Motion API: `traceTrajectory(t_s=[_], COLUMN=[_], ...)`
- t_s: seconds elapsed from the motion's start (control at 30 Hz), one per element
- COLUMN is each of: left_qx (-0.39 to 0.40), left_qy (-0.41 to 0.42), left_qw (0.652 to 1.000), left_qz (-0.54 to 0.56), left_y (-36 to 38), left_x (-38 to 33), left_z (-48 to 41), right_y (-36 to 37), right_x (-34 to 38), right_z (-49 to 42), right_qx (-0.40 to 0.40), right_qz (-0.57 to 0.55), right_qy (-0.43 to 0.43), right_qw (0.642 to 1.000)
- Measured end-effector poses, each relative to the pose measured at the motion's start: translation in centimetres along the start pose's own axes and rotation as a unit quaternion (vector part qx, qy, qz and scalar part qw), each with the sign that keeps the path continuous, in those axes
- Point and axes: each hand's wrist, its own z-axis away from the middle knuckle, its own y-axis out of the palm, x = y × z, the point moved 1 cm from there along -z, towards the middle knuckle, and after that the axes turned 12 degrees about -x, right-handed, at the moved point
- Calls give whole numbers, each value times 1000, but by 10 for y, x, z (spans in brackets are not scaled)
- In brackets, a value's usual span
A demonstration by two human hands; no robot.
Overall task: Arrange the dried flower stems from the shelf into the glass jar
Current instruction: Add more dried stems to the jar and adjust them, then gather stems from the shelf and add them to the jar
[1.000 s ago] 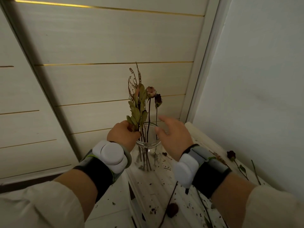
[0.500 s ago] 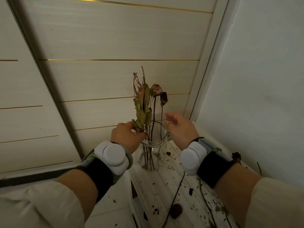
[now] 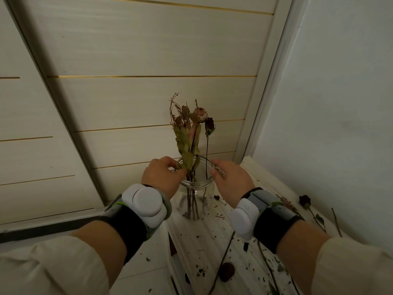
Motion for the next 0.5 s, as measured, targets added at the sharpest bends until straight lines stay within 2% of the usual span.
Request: traceTrajectory(t_s=[0.17,0.27,0.37,0.5], left_qx=[-19,4,56,90], left_qy=[-2,-7,-13,13], left_qw=[1000,999,996,994], left_qz=[10,36,66,62], left_y=[-1,-3,-5,-5], left_x=[-4,-9,-18,-27], left_z=[-1,-2,-6,-17], right_y=[-1,-3,-3,1], right_x=[0,0,-2,-1], right_z=[1,-1,-10,-32], right_qx=[6,10,-4,19], right_qz=[3,-2,-54,-119], right_qy=[-16,-13,38,86], right_qw=[1000,1000,998,989])
